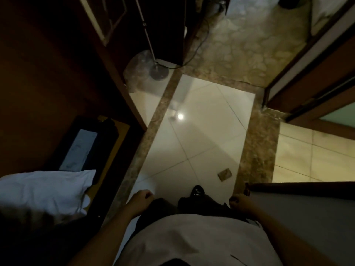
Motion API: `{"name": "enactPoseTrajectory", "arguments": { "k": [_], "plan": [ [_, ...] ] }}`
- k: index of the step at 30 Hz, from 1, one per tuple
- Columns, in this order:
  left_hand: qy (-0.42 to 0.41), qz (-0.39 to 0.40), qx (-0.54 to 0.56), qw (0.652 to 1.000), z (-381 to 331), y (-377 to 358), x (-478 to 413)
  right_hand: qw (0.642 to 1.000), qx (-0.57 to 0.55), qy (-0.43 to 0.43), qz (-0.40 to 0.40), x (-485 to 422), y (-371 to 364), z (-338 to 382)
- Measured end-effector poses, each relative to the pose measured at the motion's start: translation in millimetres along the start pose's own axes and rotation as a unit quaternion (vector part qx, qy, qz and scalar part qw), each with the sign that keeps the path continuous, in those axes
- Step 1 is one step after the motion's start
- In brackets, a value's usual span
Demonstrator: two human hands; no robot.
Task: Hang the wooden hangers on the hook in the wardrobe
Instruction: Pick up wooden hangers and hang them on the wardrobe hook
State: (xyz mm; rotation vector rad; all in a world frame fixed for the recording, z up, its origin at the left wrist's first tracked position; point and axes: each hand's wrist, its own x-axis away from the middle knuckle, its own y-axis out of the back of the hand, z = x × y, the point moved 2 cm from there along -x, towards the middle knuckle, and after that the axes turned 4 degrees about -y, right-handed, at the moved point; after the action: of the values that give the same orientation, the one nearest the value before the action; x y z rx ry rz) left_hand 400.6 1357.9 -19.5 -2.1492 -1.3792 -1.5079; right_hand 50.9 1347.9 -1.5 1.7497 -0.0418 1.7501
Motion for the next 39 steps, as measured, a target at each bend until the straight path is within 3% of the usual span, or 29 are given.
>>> {"name": "enactPoseTrajectory", "arguments": {
  "k": [7,15,23,32,39],
  "plan": [
    [0.012,-0.002,-0.073,0.997,-56.4,-29.0,-35.7,0.998,-0.061,-0.01,-0.023,-8.4,45.7,-51.6],
    [-0.002,0.027,-0.13,0.991,-120.6,-30.5,-70.6,0.997,-0.077,-0.013,-0.016,-32.3,85.2,-61.9],
    [-0.006,0.05,-0.158,0.986,-186.9,2.3,-136.2,0.985,-0.155,0.036,-0.07,-89.7,208.2,-12.5],
    [-0.048,0.049,-0.154,0.986,-310.6,95.6,-223.5,0.966,-0.198,0.09,-0.14,-137.5,364.1,79.6],
    [-0.078,0.048,-0.194,0.977,-407.7,142.6,-285.8,0.953,-0.267,0.034,-0.139,-151.6,412.0,64.0]
  ]
}}
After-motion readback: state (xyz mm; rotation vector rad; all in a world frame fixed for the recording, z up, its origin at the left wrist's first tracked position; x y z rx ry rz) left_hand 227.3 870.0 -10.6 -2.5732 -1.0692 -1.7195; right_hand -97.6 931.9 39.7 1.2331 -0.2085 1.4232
